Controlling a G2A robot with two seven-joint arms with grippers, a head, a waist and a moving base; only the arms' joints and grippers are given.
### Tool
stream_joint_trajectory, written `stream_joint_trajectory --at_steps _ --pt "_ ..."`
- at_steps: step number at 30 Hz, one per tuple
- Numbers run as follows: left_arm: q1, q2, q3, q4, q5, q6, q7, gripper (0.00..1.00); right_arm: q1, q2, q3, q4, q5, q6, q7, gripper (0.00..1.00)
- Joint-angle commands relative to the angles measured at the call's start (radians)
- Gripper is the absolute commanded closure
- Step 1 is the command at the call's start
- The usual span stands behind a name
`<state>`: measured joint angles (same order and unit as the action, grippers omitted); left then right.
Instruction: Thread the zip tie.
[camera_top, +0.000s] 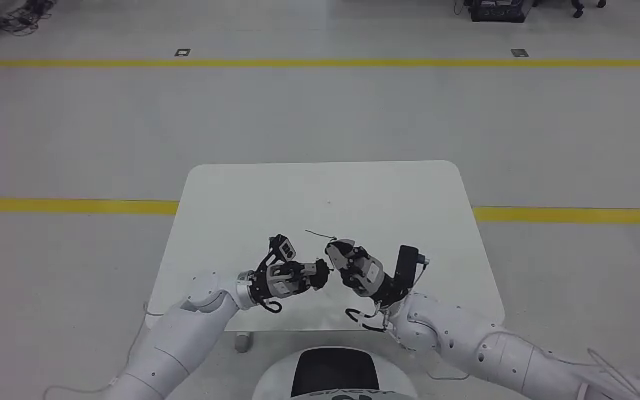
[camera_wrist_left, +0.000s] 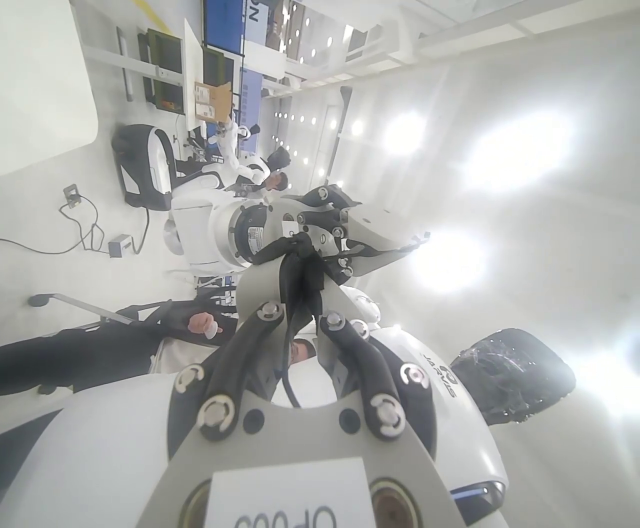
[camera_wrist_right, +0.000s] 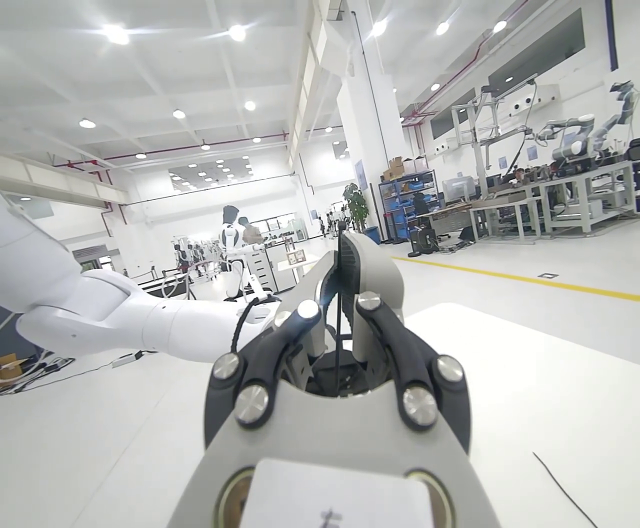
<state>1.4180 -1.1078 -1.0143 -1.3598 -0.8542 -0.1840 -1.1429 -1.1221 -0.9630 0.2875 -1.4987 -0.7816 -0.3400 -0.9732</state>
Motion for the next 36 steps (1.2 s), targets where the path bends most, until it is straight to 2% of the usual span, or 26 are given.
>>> stream_joint_trajectory --at_steps 1,36 --pt "0.000 0.001 0.001 0.001 -0.003 0.000 -0.001 1.00 0.000 -0.001 0.001 0.002 -0.001 0.000 0.000 1.00" --pt "-0.008 0.007 0.020 0.016 -0.031 -0.006 -0.015 1.00 0.005 -0.022 -0.006 0.033 0.015 0.000 0.014 1.00"
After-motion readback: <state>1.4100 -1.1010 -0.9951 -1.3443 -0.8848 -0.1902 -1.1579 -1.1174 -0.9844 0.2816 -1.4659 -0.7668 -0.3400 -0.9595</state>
